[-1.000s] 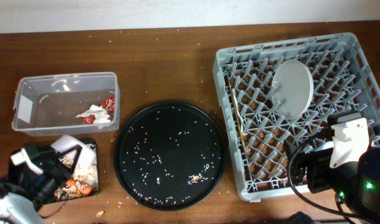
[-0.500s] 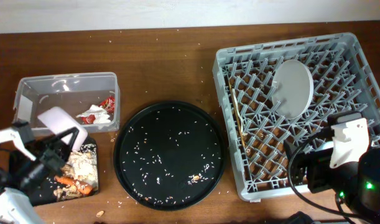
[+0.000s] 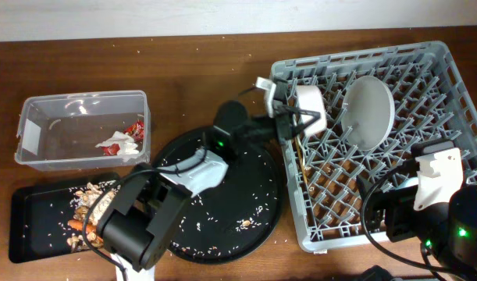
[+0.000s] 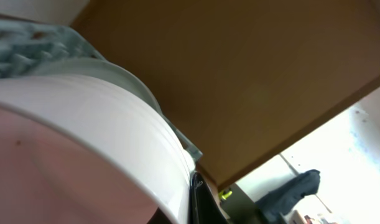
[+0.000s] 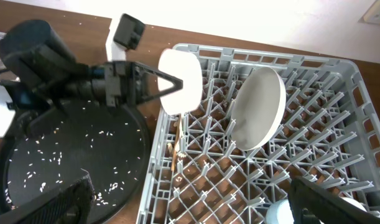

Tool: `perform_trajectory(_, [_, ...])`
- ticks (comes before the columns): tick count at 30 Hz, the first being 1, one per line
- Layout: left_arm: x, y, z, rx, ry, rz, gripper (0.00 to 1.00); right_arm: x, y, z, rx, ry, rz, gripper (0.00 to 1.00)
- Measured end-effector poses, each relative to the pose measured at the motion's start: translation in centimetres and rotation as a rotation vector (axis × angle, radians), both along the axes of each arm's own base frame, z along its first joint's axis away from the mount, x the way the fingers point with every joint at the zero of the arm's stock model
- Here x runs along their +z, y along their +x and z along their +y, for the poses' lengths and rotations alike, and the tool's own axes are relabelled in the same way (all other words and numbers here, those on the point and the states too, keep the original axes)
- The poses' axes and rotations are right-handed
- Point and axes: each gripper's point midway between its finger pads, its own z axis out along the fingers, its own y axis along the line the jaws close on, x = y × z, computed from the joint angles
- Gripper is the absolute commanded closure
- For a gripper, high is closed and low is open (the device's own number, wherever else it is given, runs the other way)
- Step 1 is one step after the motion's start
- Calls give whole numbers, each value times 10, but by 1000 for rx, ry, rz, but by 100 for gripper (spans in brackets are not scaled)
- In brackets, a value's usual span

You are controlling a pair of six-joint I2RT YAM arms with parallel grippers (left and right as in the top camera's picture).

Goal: Sort waste into correct bins and load items into the dishwasher rack
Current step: 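Hand the pink bowl from the left gripper to the right gripper, then place the pink bowl upside down in the rack with the right gripper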

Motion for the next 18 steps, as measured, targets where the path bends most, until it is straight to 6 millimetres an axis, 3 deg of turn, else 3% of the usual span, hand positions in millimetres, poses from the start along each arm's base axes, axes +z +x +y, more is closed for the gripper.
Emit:
perform_trajectory(2, [1, -25, -27, -29, -10, 12, 99, 0, 0, 0, 0, 0, 1, 1])
perform_trajectory(3, [-2, -28, -31, -31, -7, 18, 89, 0, 0, 0, 0, 0, 1, 1])
perform_trajectory(6, [-42, -19, -36, -7, 40, 98, 40, 0, 0, 0, 0, 0, 1, 2])
perform_trajectory(9, [-43, -15, -34, 0, 36, 106, 2, 0, 0, 0, 0, 0, 1, 1])
perform_trajectory(12, [-41, 14, -5, 46, 28, 113, 5, 0, 0, 0, -1, 0, 1, 1])
perform_trajectory(13, [-40, 22, 4, 59, 24, 118, 11, 0, 0, 0, 0, 0, 1, 1])
perform_trajectory(15, [-35, 24, 6, 40, 17, 114, 11, 0, 0, 0, 0, 0, 0, 1])
perform_trajectory(16, [-30, 19, 4, 2, 14, 101, 20, 0, 0, 0, 0, 0, 1, 1])
perform_trajectory(18, [-22, 23, 7, -32, 20, 93, 20, 0, 0, 0, 0, 0, 0, 1])
